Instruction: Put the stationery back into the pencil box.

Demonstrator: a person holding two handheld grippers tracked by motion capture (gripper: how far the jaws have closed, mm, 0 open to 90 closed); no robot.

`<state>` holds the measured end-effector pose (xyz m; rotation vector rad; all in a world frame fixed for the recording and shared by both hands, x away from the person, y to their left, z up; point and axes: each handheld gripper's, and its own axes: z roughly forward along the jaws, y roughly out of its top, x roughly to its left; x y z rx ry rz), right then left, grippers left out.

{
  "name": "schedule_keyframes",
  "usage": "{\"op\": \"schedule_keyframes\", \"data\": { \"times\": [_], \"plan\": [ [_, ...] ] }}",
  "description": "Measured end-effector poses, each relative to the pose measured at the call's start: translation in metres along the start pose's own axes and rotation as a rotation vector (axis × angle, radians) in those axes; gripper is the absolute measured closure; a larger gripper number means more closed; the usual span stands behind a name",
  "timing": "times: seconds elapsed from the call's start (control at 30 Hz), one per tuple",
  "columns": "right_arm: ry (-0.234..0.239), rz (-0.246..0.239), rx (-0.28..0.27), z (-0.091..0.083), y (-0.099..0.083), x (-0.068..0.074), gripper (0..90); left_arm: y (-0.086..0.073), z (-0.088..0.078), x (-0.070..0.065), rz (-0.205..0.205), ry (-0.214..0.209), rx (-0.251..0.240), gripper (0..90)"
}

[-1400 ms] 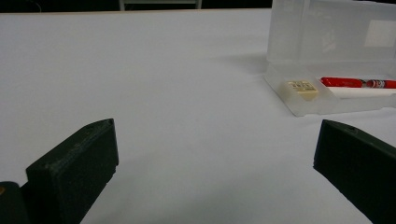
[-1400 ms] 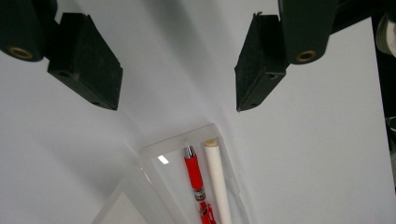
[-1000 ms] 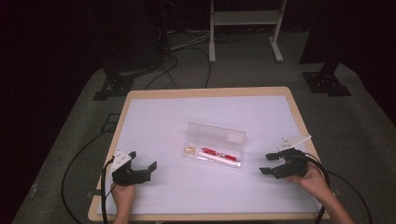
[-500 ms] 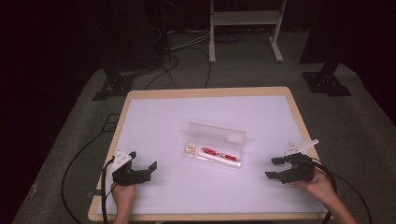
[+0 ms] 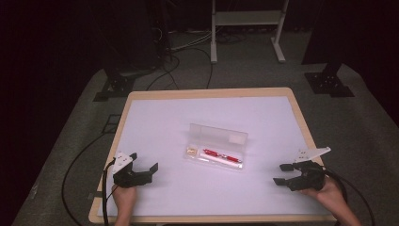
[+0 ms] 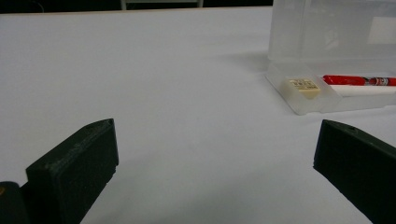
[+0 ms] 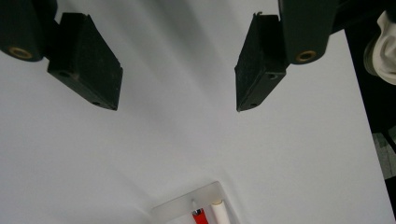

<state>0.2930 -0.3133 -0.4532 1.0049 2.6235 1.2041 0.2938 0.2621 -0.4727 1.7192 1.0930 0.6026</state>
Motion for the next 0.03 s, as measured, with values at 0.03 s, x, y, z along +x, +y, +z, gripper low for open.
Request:
{"op": "schedule_keyframes", "data": {
  "times": [0.03],
  "plan": [
    [0.003, -0.002, -0.005, -0.0003, -0.0011, 0.0002, 31.2, 0.0001, 0.0000, 0.0001, 0.001, 0.000, 0.002, 0.0]
  ]
}}
